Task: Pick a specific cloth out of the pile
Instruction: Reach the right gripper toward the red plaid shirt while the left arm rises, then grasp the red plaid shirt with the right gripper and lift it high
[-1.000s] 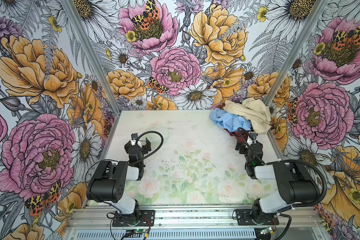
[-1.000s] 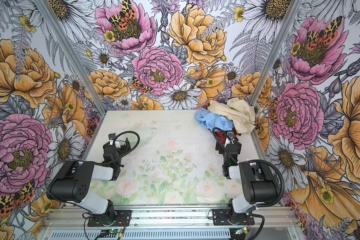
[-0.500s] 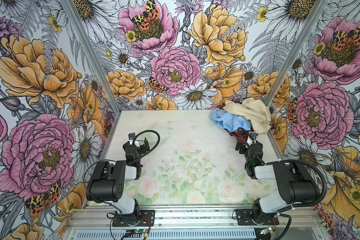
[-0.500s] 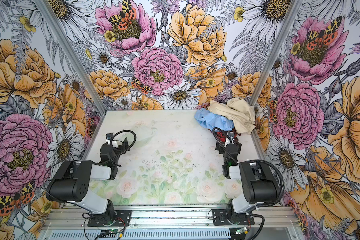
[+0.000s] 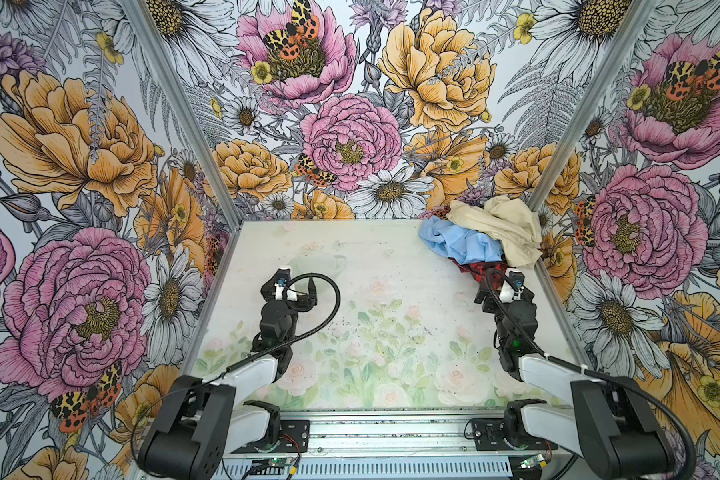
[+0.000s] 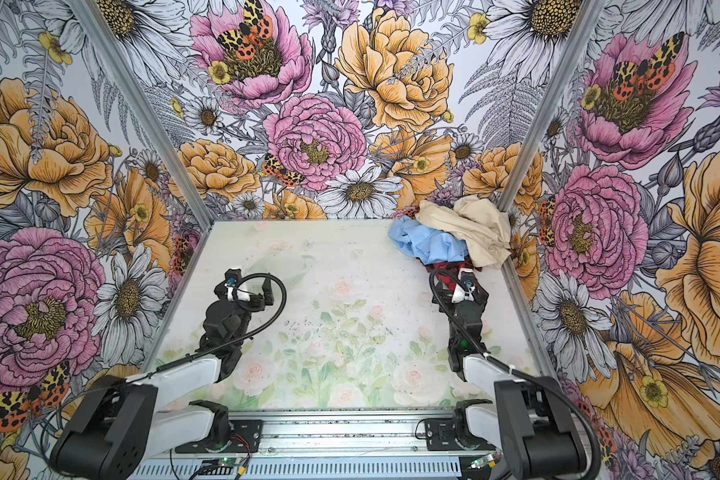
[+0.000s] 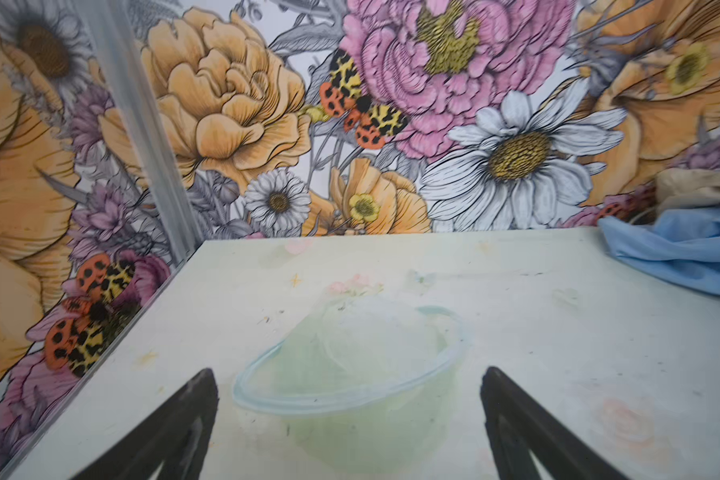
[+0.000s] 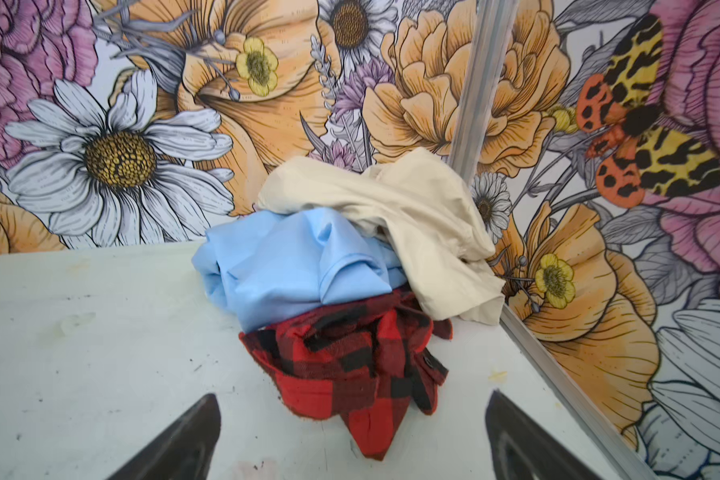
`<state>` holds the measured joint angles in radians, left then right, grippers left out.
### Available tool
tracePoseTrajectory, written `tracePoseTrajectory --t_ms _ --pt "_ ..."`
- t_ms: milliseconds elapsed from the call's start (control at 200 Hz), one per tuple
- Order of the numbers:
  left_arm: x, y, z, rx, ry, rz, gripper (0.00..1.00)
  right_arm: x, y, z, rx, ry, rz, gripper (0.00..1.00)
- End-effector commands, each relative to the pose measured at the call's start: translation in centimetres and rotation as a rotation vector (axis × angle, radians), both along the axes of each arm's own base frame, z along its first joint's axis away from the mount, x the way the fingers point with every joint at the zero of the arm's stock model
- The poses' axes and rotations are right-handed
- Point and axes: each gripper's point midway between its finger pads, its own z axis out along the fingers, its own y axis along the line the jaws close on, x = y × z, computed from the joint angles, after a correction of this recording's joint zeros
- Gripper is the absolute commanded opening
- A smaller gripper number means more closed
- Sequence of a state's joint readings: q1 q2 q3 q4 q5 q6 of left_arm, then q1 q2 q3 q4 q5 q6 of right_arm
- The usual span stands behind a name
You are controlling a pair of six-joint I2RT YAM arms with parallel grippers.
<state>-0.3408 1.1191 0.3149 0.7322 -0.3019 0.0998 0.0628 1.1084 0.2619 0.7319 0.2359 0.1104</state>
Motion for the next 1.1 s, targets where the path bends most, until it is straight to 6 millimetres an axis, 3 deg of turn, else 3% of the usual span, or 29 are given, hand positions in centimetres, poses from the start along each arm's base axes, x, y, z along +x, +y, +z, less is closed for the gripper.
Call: tracePoseTrajectory --t_ms 0,85,180,260,335,400,495,641,951,1096 --pt "-1.3 -3.7 2.0 0.08 0.106 -0.048 0.99 -0.6 0.8 -0.9 0.064 0.145 0.022 0.99" --pt "-2.6 -8.8 5.7 -0.022 0.155 -0.287 0.99 -0.6 0.4 -0.4 0.109 0.178 -0.012 0.99" --pt "-4.4 -14.1 9.7 -0.089 0.235 -0.573 0.99 0.8 0.7 -0.3 0.141 0.29 0.01 0.99" --pt "-6.4 -17.5 12.0 -0.052 0.339 -0.761 0.99 2.4 0.9 -1.0 0.219 0.404 0.045 0.99" --pt "-7.3 -19.3 12.6 0.071 0.379 -0.838 0.99 3.5 1.2 -1.6 0.359 0.432 0.106 0.93" --pt "-6.9 -20.0 12.3 0.164 0.359 -0.834 0.99 4.2 1.3 -2.4 0.414 0.446 0.117 0.9" --pt "-5.8 -21.3 10.1 0.303 0.326 -0.857 0.99 5.4 1.7 -3.8 0.449 0.492 0.135 0.81" --pt "-4.1 -22.1 7.2 0.281 0.286 -0.825 0.99 6.7 2.5 -5.1 0.481 0.526 0.177 0.71" --pt "-4.1 -18.7 7.9 0.351 0.19 -0.639 0.99 8.3 1.7 -7.6 0.464 0.592 0.131 0.69" --pt "-3.7 -18.3 8.0 0.365 0.192 -0.606 0.99 8.7 1.6 -8.3 0.467 0.617 0.122 0.59"
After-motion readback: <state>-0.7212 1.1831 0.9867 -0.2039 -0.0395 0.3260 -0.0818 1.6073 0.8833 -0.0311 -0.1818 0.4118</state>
